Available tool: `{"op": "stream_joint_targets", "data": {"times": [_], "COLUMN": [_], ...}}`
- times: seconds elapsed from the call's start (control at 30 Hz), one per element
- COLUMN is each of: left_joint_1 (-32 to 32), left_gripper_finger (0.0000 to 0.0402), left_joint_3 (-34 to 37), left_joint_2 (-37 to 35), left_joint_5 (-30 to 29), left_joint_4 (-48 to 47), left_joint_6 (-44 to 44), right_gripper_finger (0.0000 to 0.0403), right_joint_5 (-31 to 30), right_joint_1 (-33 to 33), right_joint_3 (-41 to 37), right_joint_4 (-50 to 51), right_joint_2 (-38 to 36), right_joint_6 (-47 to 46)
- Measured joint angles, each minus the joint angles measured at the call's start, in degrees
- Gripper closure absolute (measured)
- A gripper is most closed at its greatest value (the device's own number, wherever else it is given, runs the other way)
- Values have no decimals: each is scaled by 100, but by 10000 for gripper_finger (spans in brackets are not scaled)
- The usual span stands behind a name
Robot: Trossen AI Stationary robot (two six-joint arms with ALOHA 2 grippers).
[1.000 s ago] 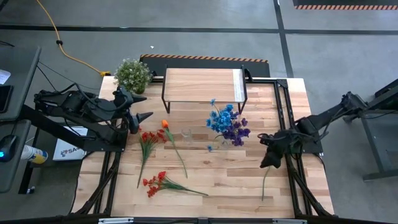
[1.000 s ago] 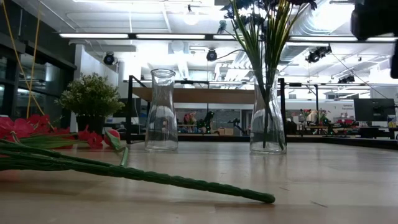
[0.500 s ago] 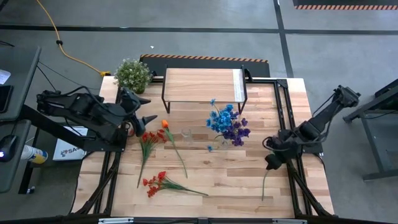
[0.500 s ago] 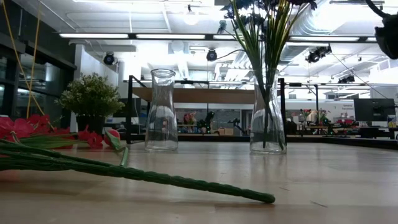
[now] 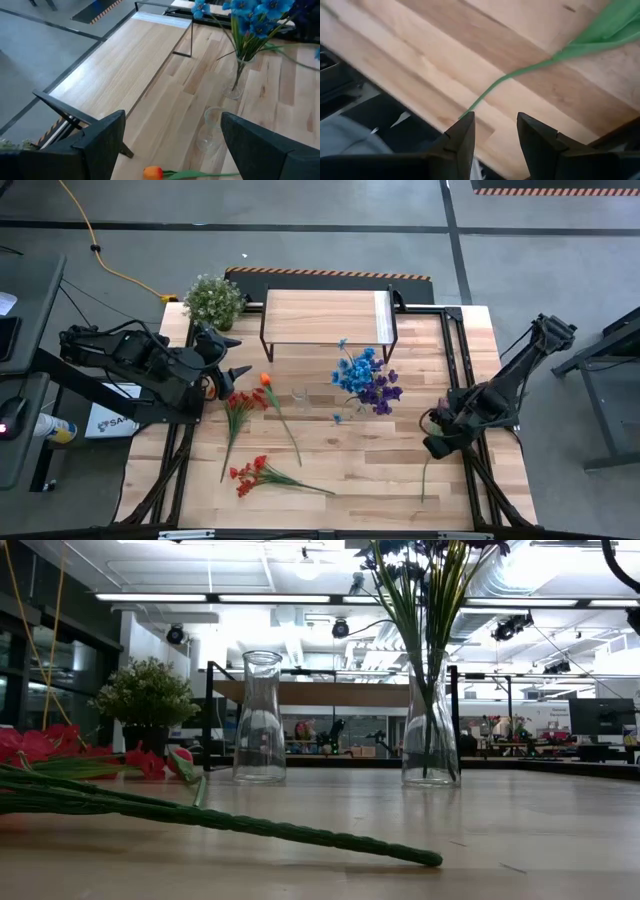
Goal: Pick and place flowers into a vace then onto a shelf
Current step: Put the purple flower into the right transparent vase
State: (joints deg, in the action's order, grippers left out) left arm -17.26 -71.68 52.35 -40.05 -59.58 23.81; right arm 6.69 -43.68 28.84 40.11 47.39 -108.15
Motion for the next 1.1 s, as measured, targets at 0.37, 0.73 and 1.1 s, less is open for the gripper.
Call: {"op": "stream_joint_targets", "data": {"times": [0.37, 0.73, 1.1], "left_joint_1": [0, 0, 0], "left_gripper_finger": [41, 41, 41], "left_joint_3": [0, 0, 0], "left_joint_2": [1, 1, 3], "left_joint_5": [-140, -154, -162], "left_joint_4": [-104, -104, -104], "left_joint_6": [1, 1, 1], "right_gripper_finger": [265, 265, 265], "right_joint_5": [30, 36, 50], "right_joint_1": [2, 2, 4], "right_joint_3": [0, -1, -2], "right_joint_4": [-152, -295, -563], "right_joint_2": [878, 1514, 2134], "right_joint_6": [15, 8, -7]}}
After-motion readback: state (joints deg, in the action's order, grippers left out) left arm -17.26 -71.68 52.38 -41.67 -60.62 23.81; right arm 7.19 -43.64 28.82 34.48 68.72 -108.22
